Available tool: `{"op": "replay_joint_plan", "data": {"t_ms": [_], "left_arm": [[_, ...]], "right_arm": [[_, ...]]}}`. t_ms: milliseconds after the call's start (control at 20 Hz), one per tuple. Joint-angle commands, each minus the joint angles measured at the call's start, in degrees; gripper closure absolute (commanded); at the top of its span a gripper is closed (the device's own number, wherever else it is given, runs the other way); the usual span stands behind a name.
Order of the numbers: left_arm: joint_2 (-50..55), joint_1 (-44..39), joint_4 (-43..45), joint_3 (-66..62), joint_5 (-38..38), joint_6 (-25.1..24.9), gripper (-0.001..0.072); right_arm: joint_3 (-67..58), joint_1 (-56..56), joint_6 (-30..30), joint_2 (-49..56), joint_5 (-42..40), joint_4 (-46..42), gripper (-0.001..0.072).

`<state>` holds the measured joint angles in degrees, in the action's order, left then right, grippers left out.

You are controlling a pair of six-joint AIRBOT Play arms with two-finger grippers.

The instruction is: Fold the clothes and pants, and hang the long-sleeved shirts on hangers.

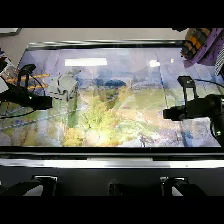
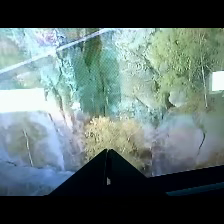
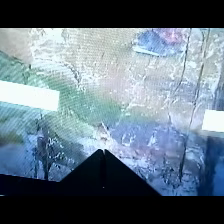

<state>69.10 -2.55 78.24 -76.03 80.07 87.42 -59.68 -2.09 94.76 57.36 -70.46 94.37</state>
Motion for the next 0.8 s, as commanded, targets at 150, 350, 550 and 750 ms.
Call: {"op": "replay_joint_plan", "data": {"t_ms": [150, 350, 550, 750], "left_arm": [[0.3, 0.0, 0.3, 0.0, -5.1, 2.5, 0.0338], [4.8, 0.6, 4.7, -3.3, -17.6, 16.1, 0.0085], [21.1, 0.6, 10.9, -12.2, -19.8, 18.9, 0.0085], [34.3, 0.8, 16.3, -19.0, -24.3, 24.7, 0.0085]], "right_arm": [[-0.1, -0.1, 0.0, 0.0, 0.3, 0.0, 0.0674], [-0.1, -0.1, 0.0, 0.0, 0.3, 0.1, 0.0674], [-0.1, -0.1, 0.0, 0.0, -0.2, 0.1, 0.0674], [-0.1, -0.1, 0.0, -0.1, -0.5, 0.2, 0.0674]]}}
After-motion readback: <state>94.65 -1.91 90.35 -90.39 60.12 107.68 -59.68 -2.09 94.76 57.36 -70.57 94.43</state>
